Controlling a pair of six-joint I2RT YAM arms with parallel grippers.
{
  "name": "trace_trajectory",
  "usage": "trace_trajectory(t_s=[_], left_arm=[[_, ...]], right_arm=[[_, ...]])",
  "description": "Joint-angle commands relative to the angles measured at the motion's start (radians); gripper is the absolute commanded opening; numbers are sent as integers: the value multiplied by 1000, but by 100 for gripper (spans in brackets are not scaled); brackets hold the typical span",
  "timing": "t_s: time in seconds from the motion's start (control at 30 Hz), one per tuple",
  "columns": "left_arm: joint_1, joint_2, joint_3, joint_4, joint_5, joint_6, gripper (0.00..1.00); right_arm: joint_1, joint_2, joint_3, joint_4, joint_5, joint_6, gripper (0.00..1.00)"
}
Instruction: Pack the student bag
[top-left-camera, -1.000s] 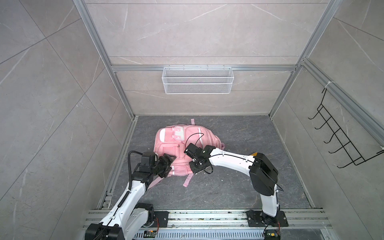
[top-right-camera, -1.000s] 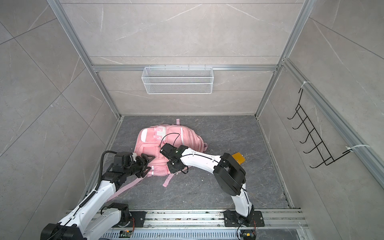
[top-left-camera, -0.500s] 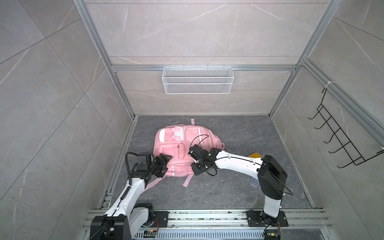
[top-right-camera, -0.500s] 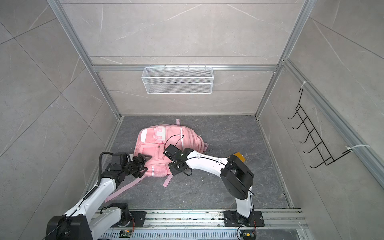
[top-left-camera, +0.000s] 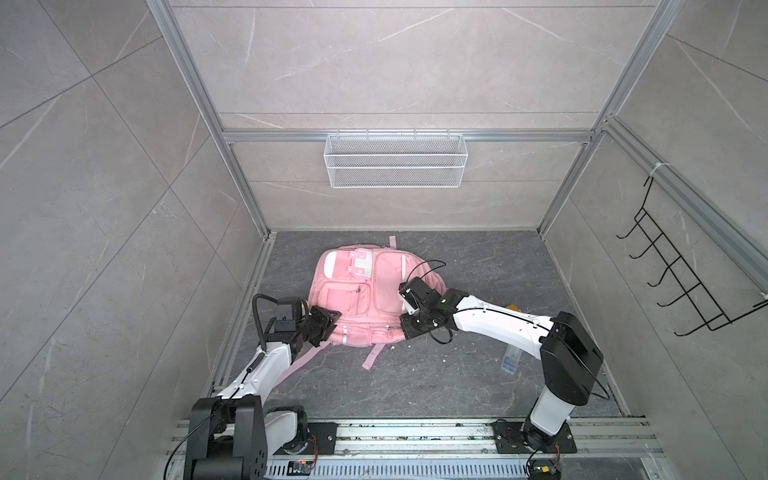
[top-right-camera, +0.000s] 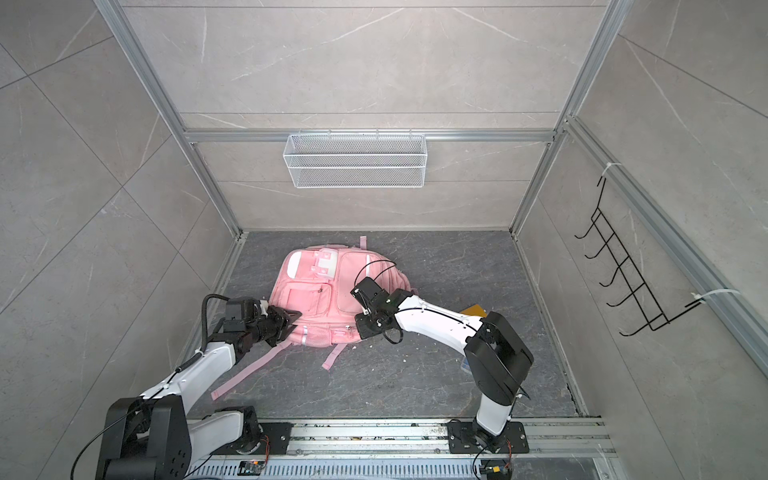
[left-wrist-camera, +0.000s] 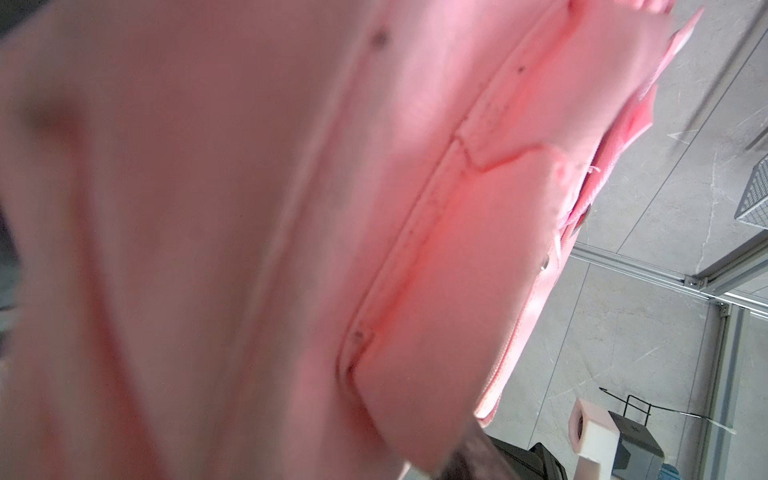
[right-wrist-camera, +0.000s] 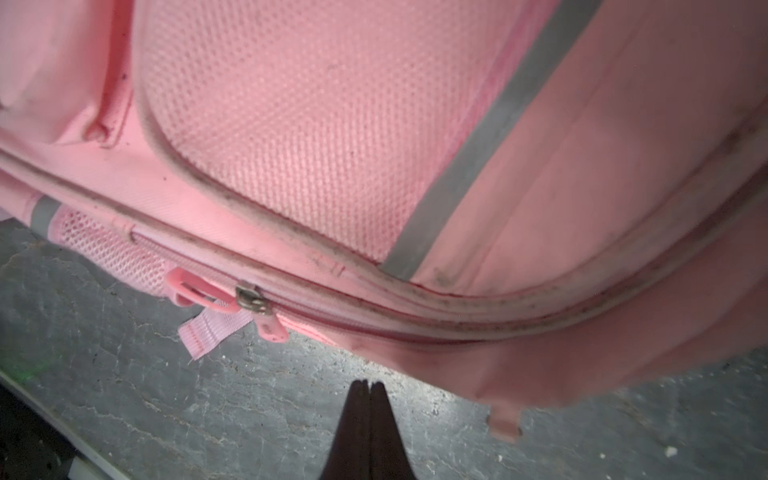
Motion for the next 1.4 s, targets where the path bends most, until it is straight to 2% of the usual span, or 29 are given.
trace_trajectory(t_s=[0.0,0.07,0.17,0.2,0.23,0.37,0.57,0.63,0.87,0.97,1.13,1.27,1.37], left_arm=[[7,12,33,8,-1,54,35],[7,10,35,-2,2,59,35],[7,5,29,-3,4,59,34],[7,6,26,-1,4,57,33],[7,6,24,1,5,52,32],[7,5,19,17,16,35,30],[7,-12,19,5,12,34,17],[7,-9,17,8,13,30,15],[7,-11,23,10,17,25,0],[7,-17,18,10,19,19,0],[7,-19,10,20,23,10,0],[7,-20,11,26,24,8,0],[7,-24,11,22,24,9,0]], right_arm=[[10,-36,8,40,-130,-72,15],[21,-15,32,33,-148,-77,34],[38,23,78,8,-125,-57,52],[42,38,93,-3,-110,-47,57],[48,61,117,-23,-87,-33,57],[57,132,195,-87,-20,-1,54],[67,229,308,-201,47,2,41],[72,250,332,-232,61,-3,41],[88,315,385,-292,95,-6,45],[95,330,404,-300,108,-14,44],[104,373,458,-331,123,-41,35],[107,397,482,-340,128,-52,32],[110,410,495,-354,139,-54,24]])
